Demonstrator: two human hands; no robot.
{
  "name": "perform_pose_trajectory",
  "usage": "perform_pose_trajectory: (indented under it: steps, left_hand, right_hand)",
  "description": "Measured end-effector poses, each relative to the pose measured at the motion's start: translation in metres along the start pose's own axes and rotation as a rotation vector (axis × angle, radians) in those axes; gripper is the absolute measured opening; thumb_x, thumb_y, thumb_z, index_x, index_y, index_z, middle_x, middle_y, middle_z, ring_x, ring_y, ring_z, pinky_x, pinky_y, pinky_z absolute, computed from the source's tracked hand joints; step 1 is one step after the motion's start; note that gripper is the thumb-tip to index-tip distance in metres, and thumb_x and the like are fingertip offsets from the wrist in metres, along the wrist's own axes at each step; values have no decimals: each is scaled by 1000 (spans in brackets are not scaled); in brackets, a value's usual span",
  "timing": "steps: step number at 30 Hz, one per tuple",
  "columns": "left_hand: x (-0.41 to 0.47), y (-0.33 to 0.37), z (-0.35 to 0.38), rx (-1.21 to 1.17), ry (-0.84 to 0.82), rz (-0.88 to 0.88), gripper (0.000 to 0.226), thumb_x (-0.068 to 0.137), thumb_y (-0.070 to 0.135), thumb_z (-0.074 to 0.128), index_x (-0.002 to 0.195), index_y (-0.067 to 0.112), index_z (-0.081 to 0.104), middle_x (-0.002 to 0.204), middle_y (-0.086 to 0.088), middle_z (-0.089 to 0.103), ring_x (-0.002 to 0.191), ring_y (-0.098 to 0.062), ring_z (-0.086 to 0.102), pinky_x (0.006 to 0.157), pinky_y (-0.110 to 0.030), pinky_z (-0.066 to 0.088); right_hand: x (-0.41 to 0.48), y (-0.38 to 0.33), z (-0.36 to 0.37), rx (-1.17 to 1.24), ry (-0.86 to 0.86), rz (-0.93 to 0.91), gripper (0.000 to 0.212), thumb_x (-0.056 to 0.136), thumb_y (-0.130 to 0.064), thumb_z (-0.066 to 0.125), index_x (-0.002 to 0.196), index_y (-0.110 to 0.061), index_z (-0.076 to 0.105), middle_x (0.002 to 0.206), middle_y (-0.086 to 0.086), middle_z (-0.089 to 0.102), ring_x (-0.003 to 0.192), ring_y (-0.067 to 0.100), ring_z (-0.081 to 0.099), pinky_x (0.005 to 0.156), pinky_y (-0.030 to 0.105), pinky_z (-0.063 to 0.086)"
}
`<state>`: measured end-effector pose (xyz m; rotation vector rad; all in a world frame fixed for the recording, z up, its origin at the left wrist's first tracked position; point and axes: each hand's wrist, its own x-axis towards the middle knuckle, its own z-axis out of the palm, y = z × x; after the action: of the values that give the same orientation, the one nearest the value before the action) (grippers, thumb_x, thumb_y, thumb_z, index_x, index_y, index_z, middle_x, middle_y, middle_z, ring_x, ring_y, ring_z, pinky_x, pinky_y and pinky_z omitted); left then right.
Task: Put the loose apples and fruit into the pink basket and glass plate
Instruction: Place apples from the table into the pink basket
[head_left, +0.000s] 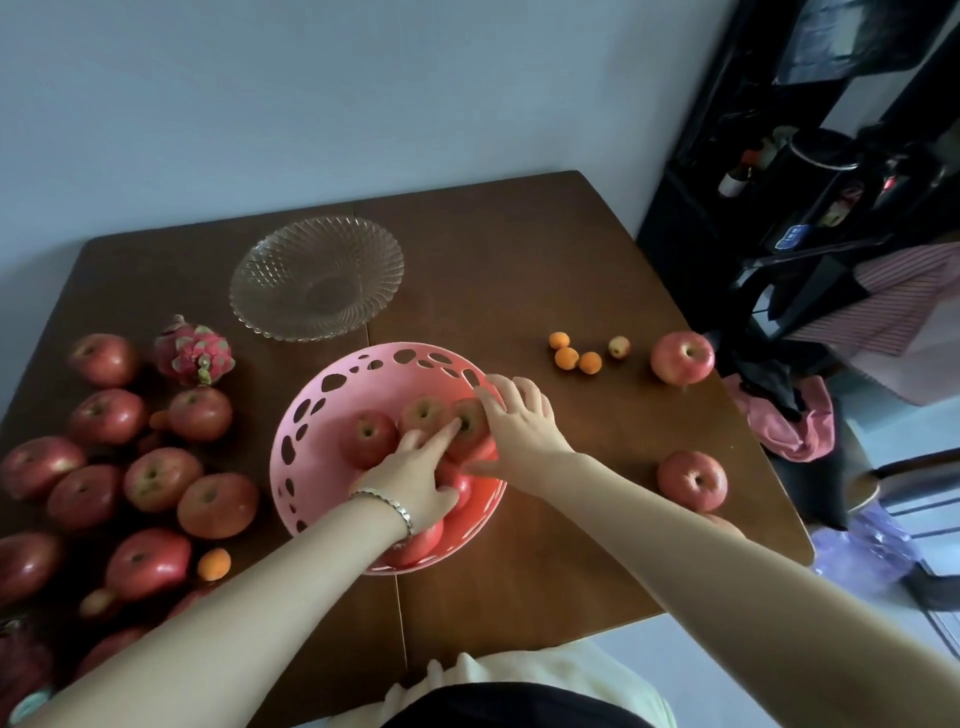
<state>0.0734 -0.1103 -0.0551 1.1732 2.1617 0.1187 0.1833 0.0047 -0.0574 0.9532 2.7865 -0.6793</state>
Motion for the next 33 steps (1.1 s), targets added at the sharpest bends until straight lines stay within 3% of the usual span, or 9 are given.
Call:
perform_pose_trajectory:
  steps: [3, 5, 9, 11, 13, 20, 25, 29, 33]
  left_hand:
    - [3, 5, 5, 99, 34, -15, 66, 85, 41, 41, 141, 47, 6, 151, 4, 15, 121, -28, 49, 91, -52, 49]
    - [2, 12, 7, 78, 123, -3, 63, 84, 41, 44, 138, 43, 12, 149, 2, 22, 119, -29, 51, 87, -52, 51]
    - [7, 26, 5, -82, 137, -1, 75, 85, 32, 58, 144, 33, 10, 146, -3, 27, 123, -27, 48, 98, -41, 44]
    - [16, 28, 2, -163, 118, -19, 79, 83, 34, 62, 144, 36, 12, 143, -5, 30, 124, -27, 48, 101, -40, 42]
    - [22, 27, 0, -175, 126, -18, 77, 81, 35, 64, 143, 37, 18, 138, -5, 36, 122, -26, 48, 99, -40, 45]
    - [26, 27, 2, -86, 182, 11, 75, 78, 34, 67, 140, 40, 24, 131, -5, 39, 118, -26, 50, 87, -40, 51]
    - [8, 10, -3, -110, 87, 18, 98, 74, 41, 69, 147, 27, 6, 149, -7, 22, 135, -28, 34, 109, -45, 35]
    - [-28, -15, -5, 9, 6, 28, 75, 73, 46, 67, 137, 27, 34, 139, -1, 36, 129, -23, 40, 108, -38, 37]
    - [-42, -27, 1, -123, 145, 48, 45, 69, 42, 72, 106, 20, 61, 111, 1, 58, 107, -17, 55, 93, -28, 47]
  right_hand:
    - [-22, 25, -29, 17, 182, 19, 78, 80, -42, 65, 145, -21, 25, 149, 3, 25, 138, 25, 18, 113, 40, 21]
    - [-36, 59, -44, -67, 250, 237, 67, 83, -34, 61, 142, -20, 32, 145, 7, 32, 134, 28, 28, 108, 40, 30]
    - [-51, 117, -37, -99, -164, 861, 76, 79, -37, 64, 143, -28, 23, 143, 15, 26, 128, 39, 35, 100, 47, 39]
    - [-56, 132, -18, -44, -252, 926, 77, 79, -32, 63, 144, -25, 21, 142, 14, 27, 125, 40, 39, 96, 47, 42]
    - [-62, 139, -7, -29, -202, 930, 74, 80, -30, 66, 141, -21, 26, 138, 13, 31, 121, 39, 42, 89, 42, 46]
    - [-65, 110, -23, 52, 30, 665, 81, 67, -30, 77, 134, -17, 34, 127, 7, 44, 112, 34, 46, 81, 37, 46]
    - [-66, 35, -52, 209, 110, 206, 73, 62, -35, 77, 125, -33, 40, 127, 1, 39, 115, 23, 40, 91, 32, 43]
    - [-64, -14, -47, 209, -17, -29, 75, 62, -42, 76, 128, -36, 40, 125, 5, 42, 116, 24, 39, 97, 33, 40]
    - [-54, -34, -18, -55, -142, -120, 75, 69, -42, 72, 134, -42, 34, 135, 7, 33, 121, 29, 34, 100, 38, 36]
